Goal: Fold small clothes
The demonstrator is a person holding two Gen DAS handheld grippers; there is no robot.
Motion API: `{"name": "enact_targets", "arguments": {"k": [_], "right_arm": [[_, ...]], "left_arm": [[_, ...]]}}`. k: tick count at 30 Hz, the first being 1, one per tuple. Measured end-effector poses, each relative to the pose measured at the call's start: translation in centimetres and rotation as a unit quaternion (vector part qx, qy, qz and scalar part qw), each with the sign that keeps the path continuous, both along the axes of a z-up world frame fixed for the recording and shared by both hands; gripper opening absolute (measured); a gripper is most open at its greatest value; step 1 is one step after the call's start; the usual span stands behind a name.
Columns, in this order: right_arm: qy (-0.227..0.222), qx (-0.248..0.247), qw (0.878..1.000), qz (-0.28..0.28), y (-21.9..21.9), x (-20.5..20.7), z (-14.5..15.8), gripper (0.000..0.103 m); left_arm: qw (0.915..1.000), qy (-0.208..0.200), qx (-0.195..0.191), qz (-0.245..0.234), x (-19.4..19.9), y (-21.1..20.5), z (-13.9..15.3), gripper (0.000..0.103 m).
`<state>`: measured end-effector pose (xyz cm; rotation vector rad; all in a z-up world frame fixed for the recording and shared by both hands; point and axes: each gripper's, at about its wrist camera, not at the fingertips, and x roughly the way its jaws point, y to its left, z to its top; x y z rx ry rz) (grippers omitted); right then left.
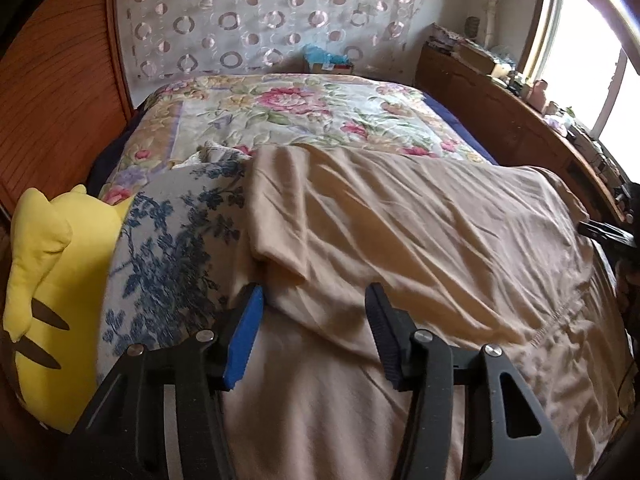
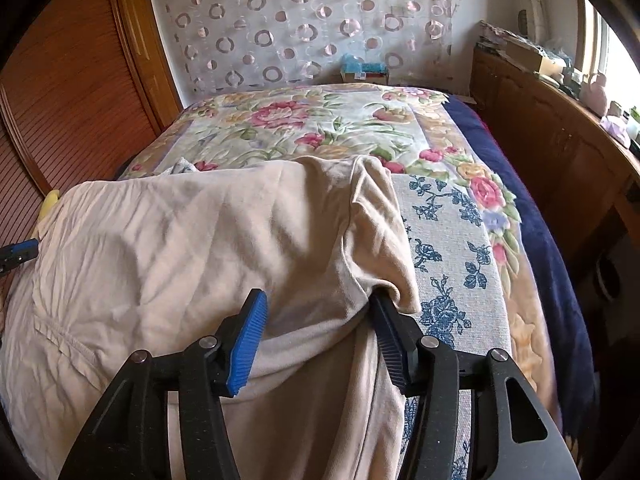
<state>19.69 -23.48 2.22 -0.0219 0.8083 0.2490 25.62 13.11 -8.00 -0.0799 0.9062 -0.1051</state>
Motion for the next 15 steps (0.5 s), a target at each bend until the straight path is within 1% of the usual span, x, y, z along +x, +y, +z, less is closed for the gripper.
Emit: {"name": "enact_targets", "arguments": {"k": [2,3,4,6,7,8,9,12,15], "right_arm": [[0.000,0.000,1.000,0.000,-0.1,0.0,0.0,0.056],[0.000,0.001,1.000,0.000,-0.1,0.0,0.0,0.056],[0.000,0.001,1.000,0.000,-0.1,0.0,0.1,0.056],[0.000,0.001,1.000,0.001,-0.2,0.0,0.1,0.056],[0.000,0.001,1.000,0.001,-0.2,0.0,0.1,0.056],[0.000,0.000,1.000,0.001,-0.3,0.0,0.1,0.056],[0.000,0.000,1.000,0.001,-0.3,0.0,0.1,0.056],[-0.001,-0.002,1.000,0.002,-0.3,0.1,0.1,0.056],[-0.001,-0.008,1.000,0.002,-0.2,0.1,0.2,0.056]], "left_arm": [[1.0000,-0.002,-0.003,0.004,0.7,0.3,0.0,0.052],[1.0000,-0.002,-0.007,0.004,0.9,0.4,0.0,0.049],[0.9999,-0.002,-0.011,0.003,1.2,0.4,0.0,0.046],[0.9999,-0.006,-0.014,0.000,1.4,0.3,0.1,0.035],[0.9999,-0.008,-0.013,-0.002,1.6,0.1,0.1,0.032],[0.9999,-0.010,-0.010,-0.003,1.7,0.0,0.1,0.026],[0.9999,-0.009,-0.008,-0.003,1.9,-0.1,0.1,0.024],[1.0000,-0.005,0.002,-0.001,2.3,-0.1,-0.2,0.024],[0.9997,-0.004,0.022,0.002,2.6,-0.1,-0.2,0.024]]}}
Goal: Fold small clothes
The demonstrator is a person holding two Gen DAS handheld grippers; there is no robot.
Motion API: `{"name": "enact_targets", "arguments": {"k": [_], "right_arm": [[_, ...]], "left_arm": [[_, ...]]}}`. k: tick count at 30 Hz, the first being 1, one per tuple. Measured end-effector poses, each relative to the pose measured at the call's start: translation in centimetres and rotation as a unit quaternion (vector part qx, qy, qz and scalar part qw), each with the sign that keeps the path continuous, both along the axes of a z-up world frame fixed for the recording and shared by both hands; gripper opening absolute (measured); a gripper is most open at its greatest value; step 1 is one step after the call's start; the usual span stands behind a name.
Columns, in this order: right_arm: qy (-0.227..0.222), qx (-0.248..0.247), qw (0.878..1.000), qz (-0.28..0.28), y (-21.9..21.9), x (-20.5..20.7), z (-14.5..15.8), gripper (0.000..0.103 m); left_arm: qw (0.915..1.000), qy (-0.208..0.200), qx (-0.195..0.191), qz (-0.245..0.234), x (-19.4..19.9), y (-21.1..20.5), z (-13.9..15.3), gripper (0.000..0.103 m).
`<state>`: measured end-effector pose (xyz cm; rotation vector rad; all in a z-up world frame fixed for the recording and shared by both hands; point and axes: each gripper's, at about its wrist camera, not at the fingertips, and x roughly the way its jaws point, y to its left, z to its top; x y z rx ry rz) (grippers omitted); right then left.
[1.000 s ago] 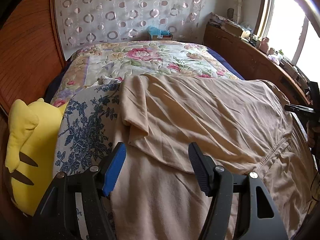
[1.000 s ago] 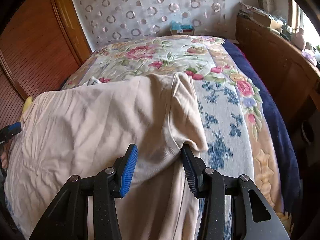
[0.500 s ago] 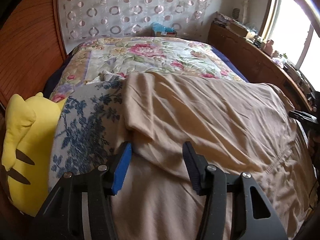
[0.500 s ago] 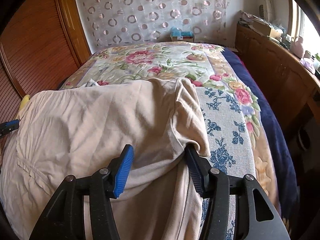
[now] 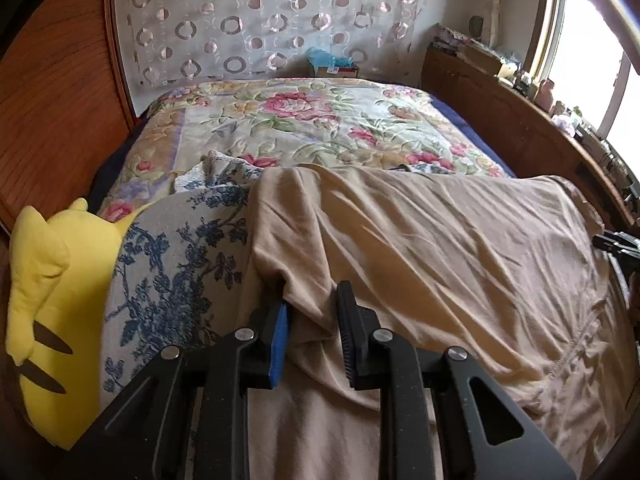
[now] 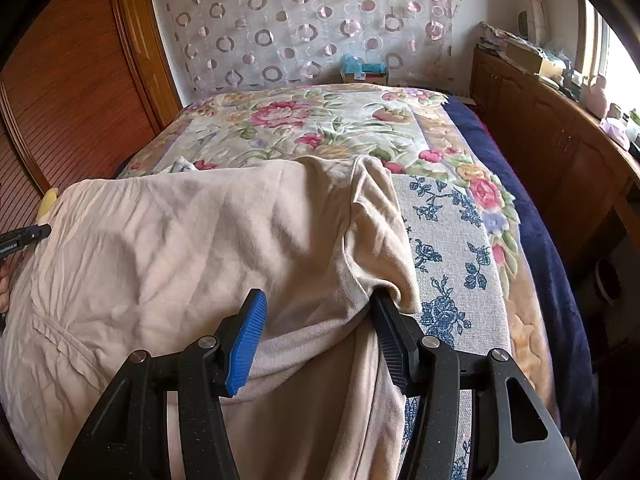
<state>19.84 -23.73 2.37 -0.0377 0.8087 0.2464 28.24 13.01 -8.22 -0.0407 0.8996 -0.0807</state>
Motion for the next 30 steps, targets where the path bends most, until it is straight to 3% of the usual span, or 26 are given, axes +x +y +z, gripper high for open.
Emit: {"name": "enact_targets", "arguments": {"k": [2,4,5,6,15,21,30], "right_arm": [[0.001,-0.009,1.000,0.001,0.3,0.1,0.1,0.056],[-0.002,-0.011,1.000,0.004,0.4,0.3,0.3,0.039],[-0.003,-0.014,1.000,0.007,0.5,0.4,0.3,0.019],[0.001,-0.013,1.000,0.013,0.6,0.6,0.3,0.007],[-0.059,0.014,0.997,0.046,-0.1,-1.8,3.8,0.005],[-0.093,0.044,0.993,0.053,-1.5,-5.3,6.0,0.005],[-0.118,0.042,0.990,0.063,-3.0,-11.0,6.0,0.005]], "left_arm": [[1.0000,0.001,0.005,0.001,0.1,0.1,0.0,0.024],[1.0000,-0.001,0.007,-0.003,0.0,0.1,0.1,0.016],[0.9999,-0.001,0.009,-0.004,0.0,0.2,0.1,0.009],[1.0000,-0.004,0.005,-0.005,-0.1,0.2,0.3,0.008],[0.9965,-0.078,-0.029,0.003,-4.0,0.5,5.1,0.006],[0.9941,-0.103,-0.033,0.004,-6.7,0.6,7.0,0.006],[0.9912,-0.128,-0.034,0.006,-11.3,0.6,8.6,0.006]]}}
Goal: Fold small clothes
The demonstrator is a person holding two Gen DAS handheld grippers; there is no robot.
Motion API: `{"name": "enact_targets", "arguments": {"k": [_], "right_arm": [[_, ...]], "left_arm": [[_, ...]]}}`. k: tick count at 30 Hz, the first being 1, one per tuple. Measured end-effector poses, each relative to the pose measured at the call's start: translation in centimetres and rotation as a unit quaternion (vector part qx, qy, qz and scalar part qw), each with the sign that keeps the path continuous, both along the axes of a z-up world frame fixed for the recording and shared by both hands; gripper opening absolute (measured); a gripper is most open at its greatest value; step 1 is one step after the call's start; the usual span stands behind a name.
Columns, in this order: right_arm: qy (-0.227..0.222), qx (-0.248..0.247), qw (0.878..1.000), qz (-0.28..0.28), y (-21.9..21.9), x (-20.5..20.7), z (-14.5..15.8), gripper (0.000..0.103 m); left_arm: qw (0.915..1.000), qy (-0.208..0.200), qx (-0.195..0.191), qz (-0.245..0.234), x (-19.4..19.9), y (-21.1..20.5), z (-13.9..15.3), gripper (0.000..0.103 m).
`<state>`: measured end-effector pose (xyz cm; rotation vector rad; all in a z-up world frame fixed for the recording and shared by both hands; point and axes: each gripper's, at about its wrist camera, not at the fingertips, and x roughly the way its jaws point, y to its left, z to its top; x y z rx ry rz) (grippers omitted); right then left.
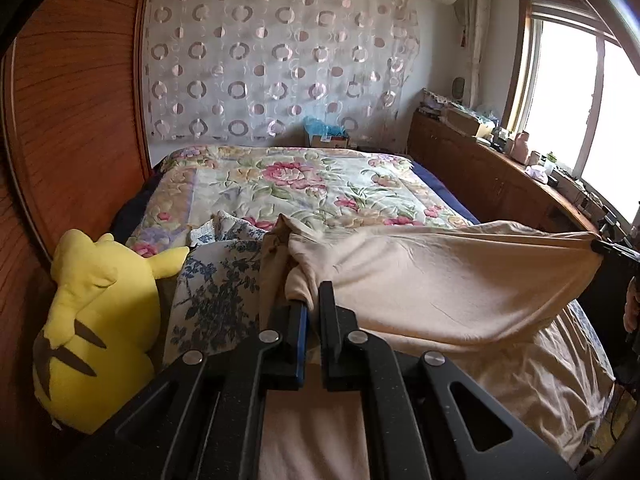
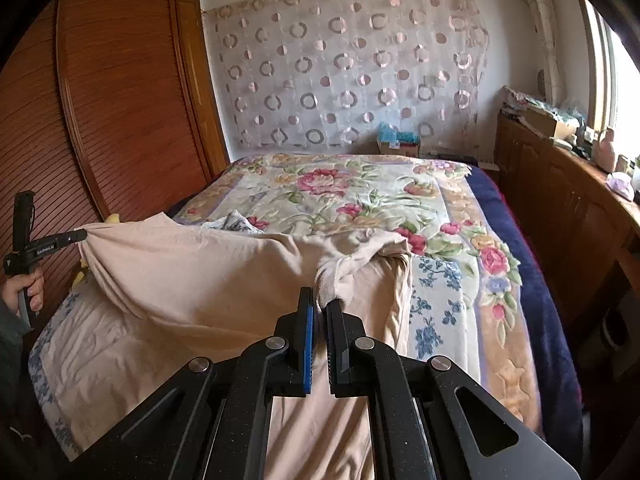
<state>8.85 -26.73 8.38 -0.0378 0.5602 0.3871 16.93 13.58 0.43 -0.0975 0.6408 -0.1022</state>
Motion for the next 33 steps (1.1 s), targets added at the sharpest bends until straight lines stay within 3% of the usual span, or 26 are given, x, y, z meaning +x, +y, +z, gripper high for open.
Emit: {"name": "enact_targets", "arguments": {"k": [16,23,27,33], "right_arm": [[-0.011,-0.006,1.000,0.015,-1.4,-7.6,-0.2,0.005],[-0.009,0.014,1.000,0.015,-3.1,-10.3,0.3,0.005],[-0.008,0.006,1.000,0.011,-3.4,-11.4,0.0,0.005],[0.052,-0.010,0.999,0.005,-3.0,-10.3,-4.3,0.005]], "left_arm": [[0.9999,-0.012,0.001,0.010,-8.2,0.8,0.1,0.006],[0.9998,-0.019,-0.003,0.010,-11.6,0.9,1.1,0.006],[0.9999,0.004,-0.003,0.015,-11.9,0.8,-0.5,0.006],[0.9982,0.053,-0.007,0.025,-11.2,1.3,-4.5,0.006]]}}
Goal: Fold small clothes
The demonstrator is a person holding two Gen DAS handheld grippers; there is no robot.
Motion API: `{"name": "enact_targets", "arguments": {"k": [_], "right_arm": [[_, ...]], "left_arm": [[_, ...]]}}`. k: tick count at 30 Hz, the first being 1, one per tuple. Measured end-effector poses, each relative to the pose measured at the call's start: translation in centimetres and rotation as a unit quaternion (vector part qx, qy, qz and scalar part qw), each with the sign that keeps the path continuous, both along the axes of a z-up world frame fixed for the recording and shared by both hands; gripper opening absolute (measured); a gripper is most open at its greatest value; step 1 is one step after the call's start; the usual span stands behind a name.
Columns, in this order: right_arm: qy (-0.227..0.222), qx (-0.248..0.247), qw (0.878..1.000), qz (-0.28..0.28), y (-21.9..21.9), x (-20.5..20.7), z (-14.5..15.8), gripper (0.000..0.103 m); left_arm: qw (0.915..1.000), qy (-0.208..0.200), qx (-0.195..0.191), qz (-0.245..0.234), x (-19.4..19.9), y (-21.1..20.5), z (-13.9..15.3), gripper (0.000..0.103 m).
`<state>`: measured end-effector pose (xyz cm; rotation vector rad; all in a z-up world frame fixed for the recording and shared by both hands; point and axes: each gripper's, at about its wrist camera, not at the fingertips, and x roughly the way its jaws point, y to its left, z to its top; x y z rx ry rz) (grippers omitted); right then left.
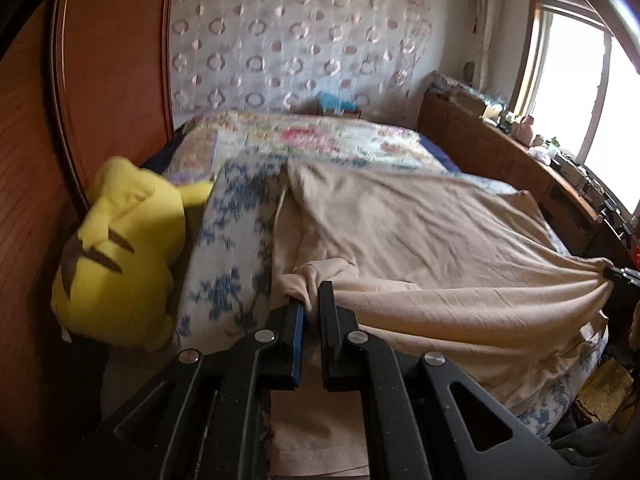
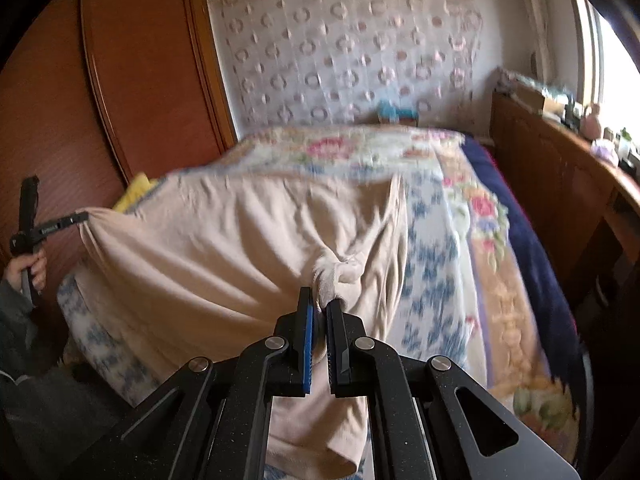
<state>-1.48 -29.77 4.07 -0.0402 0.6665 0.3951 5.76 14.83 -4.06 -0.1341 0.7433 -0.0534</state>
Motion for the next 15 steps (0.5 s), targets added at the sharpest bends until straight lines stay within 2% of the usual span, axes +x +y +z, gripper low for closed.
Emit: {"name": "enact_targets", "arguments": {"k": [5,7,9,10,11,13,15], "right_arm": [[0.028,-0.011,0.999,-0.013,0.4,1.7,-2.3,0.006],[0.028,-0.022,0.999,-0.019,0.6,2.0,-2.5,0.014],[0.025,-0.036,0.999,-0.027,0.6,2.3,-2.5,0.031],[0.024,-0.041,0.998,-0.032,0.7,2.1,-2.4,0.036],[0.022,-0.048,0.998,-0.039,0.6,2.1,-2.3,0.044],[0.014,-0.059,0.997,-0.048,0.7,1.9,-1.9,0.046],[0.004,-0.067,0.996,-0.053,1.1,1.4,-1.8,0.050]], "left_arm": [[0.9998,0.018,0.010,0.000,-0.9,-0.6,-1.6,0.008],[0.9996,0.021,0.016,0.001,-1.4,-0.7,-1.9,0.013],[0.9996,0.021,0.017,-0.002,-2.0,-0.7,-2.2,0.029],[0.9996,0.021,0.016,-0.003,-2.2,-0.6,-2.2,0.033],[0.9997,0.022,0.014,-0.003,-2.4,-0.6,-2.3,0.044],[0.9996,0.024,0.010,-0.004,-2.6,-0.5,-2.5,0.045],[0.9996,0.027,0.008,-0.006,-2.8,-0.4,-2.7,0.051]]}}
